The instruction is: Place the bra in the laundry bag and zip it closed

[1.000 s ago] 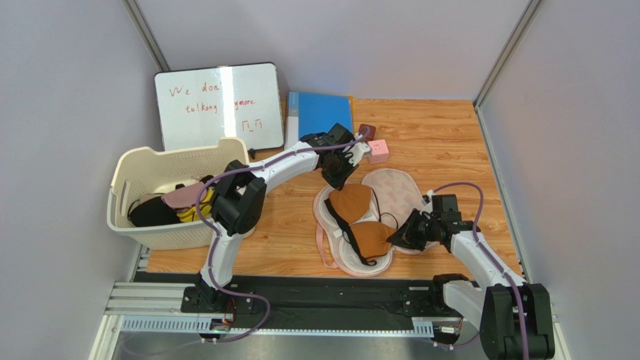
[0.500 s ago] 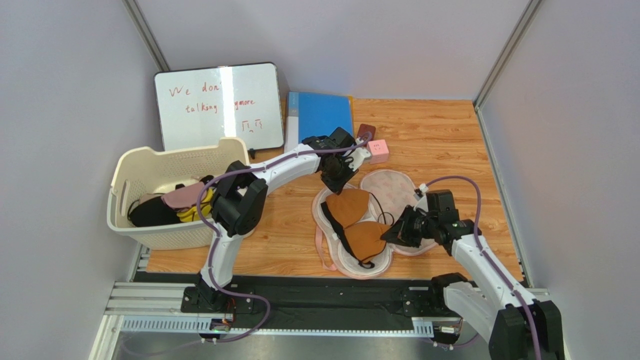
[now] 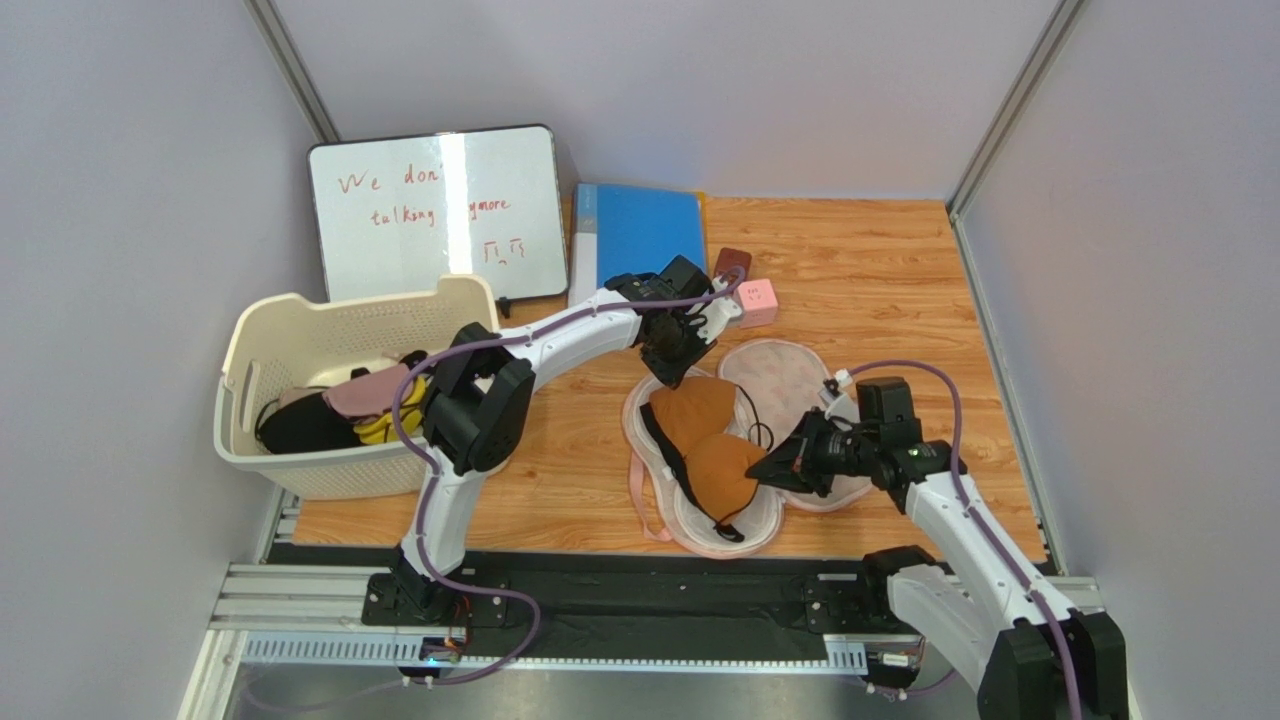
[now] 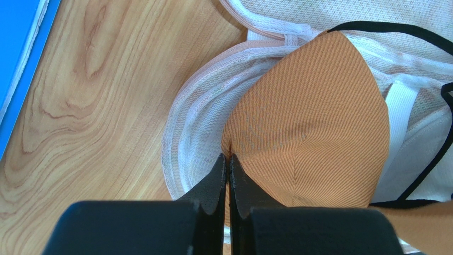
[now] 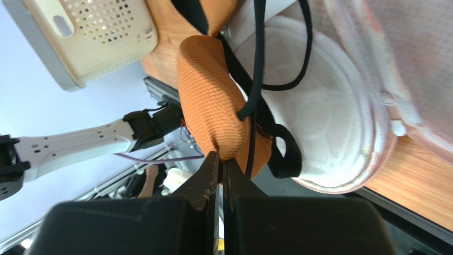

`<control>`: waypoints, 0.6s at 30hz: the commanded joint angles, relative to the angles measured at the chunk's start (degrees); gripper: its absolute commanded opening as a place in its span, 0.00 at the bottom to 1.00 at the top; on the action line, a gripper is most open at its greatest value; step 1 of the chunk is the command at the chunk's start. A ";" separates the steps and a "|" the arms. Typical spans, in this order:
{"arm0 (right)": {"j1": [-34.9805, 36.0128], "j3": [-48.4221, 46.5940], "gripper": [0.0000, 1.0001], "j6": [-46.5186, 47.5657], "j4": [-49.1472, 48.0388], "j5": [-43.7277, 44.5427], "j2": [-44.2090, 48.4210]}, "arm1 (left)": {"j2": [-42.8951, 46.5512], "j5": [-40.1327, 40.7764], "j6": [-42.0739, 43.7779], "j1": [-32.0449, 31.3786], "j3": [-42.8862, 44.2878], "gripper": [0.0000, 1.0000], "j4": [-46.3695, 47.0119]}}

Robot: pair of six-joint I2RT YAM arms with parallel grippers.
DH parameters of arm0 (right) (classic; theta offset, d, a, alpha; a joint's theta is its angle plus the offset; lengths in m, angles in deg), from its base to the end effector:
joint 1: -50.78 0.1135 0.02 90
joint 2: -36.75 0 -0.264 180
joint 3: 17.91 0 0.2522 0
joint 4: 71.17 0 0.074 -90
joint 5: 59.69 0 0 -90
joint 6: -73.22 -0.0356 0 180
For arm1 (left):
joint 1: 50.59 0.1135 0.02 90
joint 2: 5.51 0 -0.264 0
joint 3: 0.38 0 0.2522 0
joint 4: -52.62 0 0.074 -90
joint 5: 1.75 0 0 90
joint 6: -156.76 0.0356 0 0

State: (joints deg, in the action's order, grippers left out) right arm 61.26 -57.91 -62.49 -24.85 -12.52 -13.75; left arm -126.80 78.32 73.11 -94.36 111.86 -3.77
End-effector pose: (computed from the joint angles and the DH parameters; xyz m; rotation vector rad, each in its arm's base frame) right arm 0.1479 0.0520 0.1875 0.5135 2.6541 1.3057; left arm 0.3218 -0.3168 0.2002 1.2165 2.4785 -0.4199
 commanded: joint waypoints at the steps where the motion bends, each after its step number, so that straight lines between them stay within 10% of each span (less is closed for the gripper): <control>1: 0.24 3.64 0.00 -8.24 -5.56 -7.70 -0.47 | 1.06 0.18 0.94 -0.18 -0.04 0.00 0.00; 6: 0.07 5.87 0.00 -16.87 -13.14 -12.20 1.53 | 1.50 0.00 0.95 -0.18 -0.74 0.03 -0.17; 12: -0.11 4.09 0.00 -4.65 -4.08 -4.55 -3.72 | 8.94 0.00 -4.49 0.00 -4.08 0.56 3.87; 18: -1.51 6.46 0.00 -2.98 -4.52 -1.74 -6.36 | 19.23 0.18 -10.47 0.00 -6.45 0.65 4.05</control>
State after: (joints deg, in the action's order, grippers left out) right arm 60.63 -51.82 -68.09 -30.31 -16.76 -20.13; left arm -118.26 78.29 68.04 -94.34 105.67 -2.05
